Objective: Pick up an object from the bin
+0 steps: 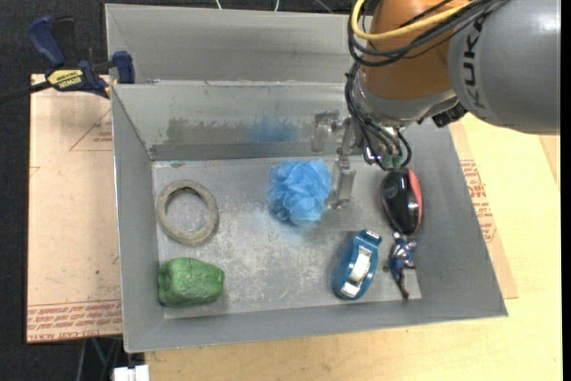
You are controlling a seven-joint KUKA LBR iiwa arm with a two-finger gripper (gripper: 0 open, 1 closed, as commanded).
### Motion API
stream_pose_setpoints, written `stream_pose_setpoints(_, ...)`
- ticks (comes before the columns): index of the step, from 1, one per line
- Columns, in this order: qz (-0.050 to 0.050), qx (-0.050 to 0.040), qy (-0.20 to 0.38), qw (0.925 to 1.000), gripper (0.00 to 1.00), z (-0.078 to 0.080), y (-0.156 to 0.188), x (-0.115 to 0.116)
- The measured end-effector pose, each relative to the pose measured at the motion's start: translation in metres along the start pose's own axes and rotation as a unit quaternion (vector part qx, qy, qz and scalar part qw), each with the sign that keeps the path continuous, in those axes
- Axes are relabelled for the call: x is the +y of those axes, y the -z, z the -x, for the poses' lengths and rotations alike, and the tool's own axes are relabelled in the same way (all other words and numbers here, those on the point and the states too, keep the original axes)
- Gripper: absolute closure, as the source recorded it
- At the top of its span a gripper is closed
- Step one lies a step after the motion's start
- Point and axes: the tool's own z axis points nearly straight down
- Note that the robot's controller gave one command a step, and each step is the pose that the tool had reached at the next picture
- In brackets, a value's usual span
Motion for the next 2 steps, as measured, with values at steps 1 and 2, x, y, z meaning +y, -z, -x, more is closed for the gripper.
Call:
stream_pose_setpoints(1, 0.000, -0.0008, 0.098, 0.9952, 0.00, 0.003, -0.034, -0.008)
stream_pose_setpoints(2, 0.001, 0.0002, 0.129, 0.9916, 0.00, -0.020, -0.110, 0.008)
